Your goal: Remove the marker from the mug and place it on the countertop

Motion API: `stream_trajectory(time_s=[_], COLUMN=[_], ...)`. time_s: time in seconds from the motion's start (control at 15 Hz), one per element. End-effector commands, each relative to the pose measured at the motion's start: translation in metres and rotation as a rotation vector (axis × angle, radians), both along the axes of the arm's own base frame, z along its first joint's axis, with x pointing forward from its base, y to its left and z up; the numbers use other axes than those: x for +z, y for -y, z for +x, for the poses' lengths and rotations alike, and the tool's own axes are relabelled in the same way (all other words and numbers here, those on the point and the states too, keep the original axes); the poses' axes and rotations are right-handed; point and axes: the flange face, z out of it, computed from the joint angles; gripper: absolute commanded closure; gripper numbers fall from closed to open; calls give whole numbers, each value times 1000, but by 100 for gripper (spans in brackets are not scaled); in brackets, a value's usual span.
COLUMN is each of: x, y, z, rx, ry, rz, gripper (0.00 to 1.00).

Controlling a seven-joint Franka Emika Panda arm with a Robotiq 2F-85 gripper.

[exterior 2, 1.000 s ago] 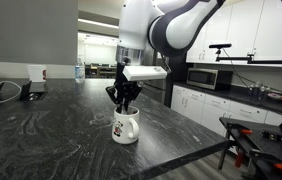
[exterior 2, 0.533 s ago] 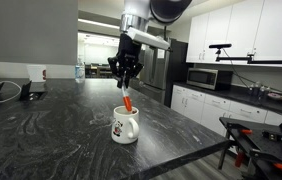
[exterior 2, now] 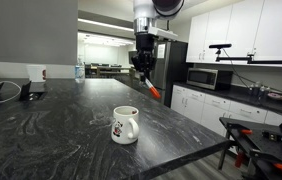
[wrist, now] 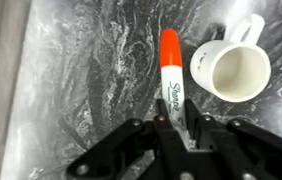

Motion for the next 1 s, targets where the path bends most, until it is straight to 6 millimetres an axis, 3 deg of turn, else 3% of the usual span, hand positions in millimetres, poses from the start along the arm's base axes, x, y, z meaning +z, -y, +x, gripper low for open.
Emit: stream_trajectory(time_s=[0.0,0.4,0.93], x=[-20,-64,-84], y=[11,25,40], z=[-2,-7,-18], rx=[28,-23,-42], ry=[-47,-104,-160], rz=[31,59,54], gripper=[94,94,94])
